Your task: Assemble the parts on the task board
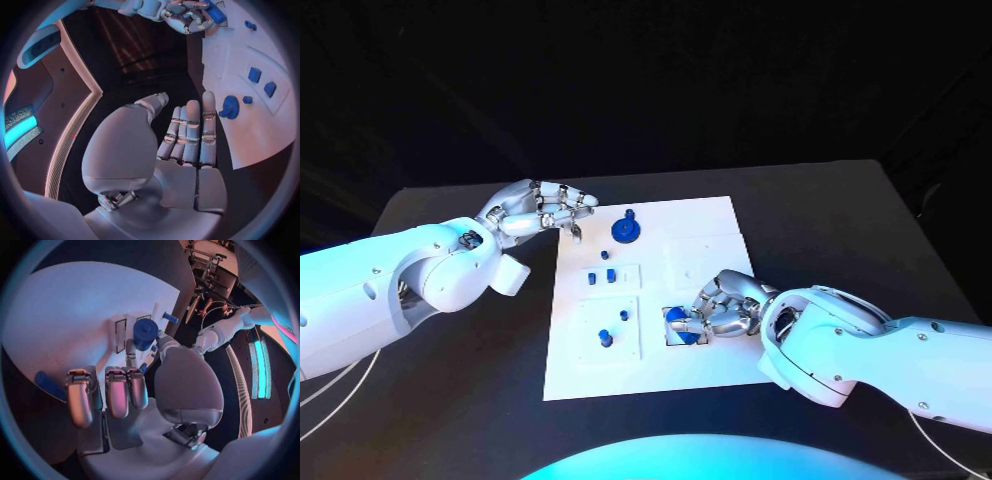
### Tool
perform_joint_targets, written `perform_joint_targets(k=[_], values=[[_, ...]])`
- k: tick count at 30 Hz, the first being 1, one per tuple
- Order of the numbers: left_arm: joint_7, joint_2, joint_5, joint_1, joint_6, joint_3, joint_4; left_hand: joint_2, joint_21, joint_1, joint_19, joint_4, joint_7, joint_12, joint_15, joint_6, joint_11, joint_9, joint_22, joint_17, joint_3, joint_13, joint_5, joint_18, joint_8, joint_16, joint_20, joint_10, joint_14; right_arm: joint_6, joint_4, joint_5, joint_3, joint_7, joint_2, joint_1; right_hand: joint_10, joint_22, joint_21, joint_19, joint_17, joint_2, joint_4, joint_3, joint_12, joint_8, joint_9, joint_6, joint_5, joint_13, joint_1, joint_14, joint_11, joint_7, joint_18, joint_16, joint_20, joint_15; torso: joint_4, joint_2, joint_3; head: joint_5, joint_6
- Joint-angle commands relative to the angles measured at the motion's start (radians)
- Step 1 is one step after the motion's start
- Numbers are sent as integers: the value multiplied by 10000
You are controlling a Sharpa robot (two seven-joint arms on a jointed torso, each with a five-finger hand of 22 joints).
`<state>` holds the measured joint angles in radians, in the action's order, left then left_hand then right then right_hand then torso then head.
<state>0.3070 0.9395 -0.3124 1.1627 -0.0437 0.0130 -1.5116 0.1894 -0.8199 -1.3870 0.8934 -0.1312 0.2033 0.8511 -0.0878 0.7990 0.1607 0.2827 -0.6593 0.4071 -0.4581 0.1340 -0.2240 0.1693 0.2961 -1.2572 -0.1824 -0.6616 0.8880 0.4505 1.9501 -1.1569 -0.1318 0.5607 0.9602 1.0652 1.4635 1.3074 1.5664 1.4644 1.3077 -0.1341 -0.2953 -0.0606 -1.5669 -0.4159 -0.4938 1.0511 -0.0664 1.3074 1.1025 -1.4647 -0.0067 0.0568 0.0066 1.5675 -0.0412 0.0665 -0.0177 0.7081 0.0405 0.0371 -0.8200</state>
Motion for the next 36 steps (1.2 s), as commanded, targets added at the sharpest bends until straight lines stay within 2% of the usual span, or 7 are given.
perform_joint_targets(k=[1, 9, 15, 18, 25, 30, 36], values=[[22, -34, 20, 3, 194, -5, -3, -81, 39, 1, 43, -63, 188, -46, -41, -90, 9, -14, 9, 6, -9, -16, -60, 146, 48, 48, -18, -7, -50, -28, -8, -477, -4, 254, -52, -9, 1073, 2634, 43, 1064, 2630, 219, -7, 853, -39, 34, 49, -75, 159, 2634, -288, -1061, -17, 78, -66, 33, 35, 35, -1, 11, -17, 21, 8], [-22, -75, 18, 3, 220, -4, 39, -90, 20, -13, 93, -78, 191, -57, -41, -103, 13, -20, 6, 8, -10, -27, -59, 151, 49, 50, -17, 21, -58, 242, -35, -690, -4, 239, -158, -9, 1073, 2634, 43, 1064, 2630, 455, -17, 1443, -39, -64, -9, -68, 175, 2634, -557, -1061, -30, 55, -66, 33, 49, 53, -7, -13, 3, -35, 15], [-33, -83, 17, 3, 221, -3, 51, -91, 11, -17, 108, -80, 191, -59, -40, -106, 14, -21, 4, 8, -10, -29, -58, 152, 49, 50, -17, 26, -59, 239, -27, -735, -4, 168, -196, -8, 1073, 2634, 43, 1064, 2630, 490, -16, 1617, -39, -88, -25, -91, 177, 2634, -689, -1061, -35, 52, -66, 33, 56, 59, 2, -4, -5, -37, 9], [-36, -84, 17, 3, 222, -2, 57, -91, 11, -17, 108, -80, 191, -59, -40, -106, 14, -21, 4, 8, -10, -29, -58, 152, 49, 50, -17, 26, -59, 194, 12, -743, -4, 26, -168, -8, 1073, 2634, 43, 1064, 2630, 488, -16, 1623, -39, -89, -26, -92, 177, 2634, -691, -1061, -35, 52, -66, 33, 56, 59, 4, -9, 7, -50, 17], [-39, -76, 17, 2, 225, 0, 62, -92, 2, -18, 125, -84, 192, -59, -41, -108, 14, -22, 1, 9, -9, -31, -58, 152, 50, 50, -17, 29, -61, -85, 272, -635, -3, -515, 24, -9, 1073, 2634, 43, 1064, 2630, 668, 38, 1567, -39, -215, -73, -40, 136, 2634, 330, -1061, -59, 17, -66, 33, 59, 71, 5, 1, 9, -53, -1], [-40, -73, 17, 2, 229, 2, 66, -92, 2, -18, 125, -84, 192, -59, -41, -108, 14, -22, 1, 9, -9, -31, -58, 152, 50, 50, -17, 29, -61, -297, 439, -573, -3, -707, 157, -15, 1073, 2634, 43, 1064, 2630, 459, 21, 1464, -39, -446, -145, 164, 111, 2634, 913, -1061, -147, -88, -66, 33, 108, 139, 14, -6, 6, -45, -3], [-43, -73, 17, 2, 236, 4, 69, -92, 2, -18, 125, -84, 192, -59, -41, -108, 14, -22, 1, 9, -9, -31, -58, 152, 50, 50, -17, 29, -61, -537, 422, -610, -3, -631, 188, -22, 1073, 2634, 43, 1064, 2630, 461, 28, 1344, -39, -535, -170, 220, 70, 2634, 1067, -1061, -186, -132, -66, 33, 139, 172, 4, -7, 3, -25, -14]])
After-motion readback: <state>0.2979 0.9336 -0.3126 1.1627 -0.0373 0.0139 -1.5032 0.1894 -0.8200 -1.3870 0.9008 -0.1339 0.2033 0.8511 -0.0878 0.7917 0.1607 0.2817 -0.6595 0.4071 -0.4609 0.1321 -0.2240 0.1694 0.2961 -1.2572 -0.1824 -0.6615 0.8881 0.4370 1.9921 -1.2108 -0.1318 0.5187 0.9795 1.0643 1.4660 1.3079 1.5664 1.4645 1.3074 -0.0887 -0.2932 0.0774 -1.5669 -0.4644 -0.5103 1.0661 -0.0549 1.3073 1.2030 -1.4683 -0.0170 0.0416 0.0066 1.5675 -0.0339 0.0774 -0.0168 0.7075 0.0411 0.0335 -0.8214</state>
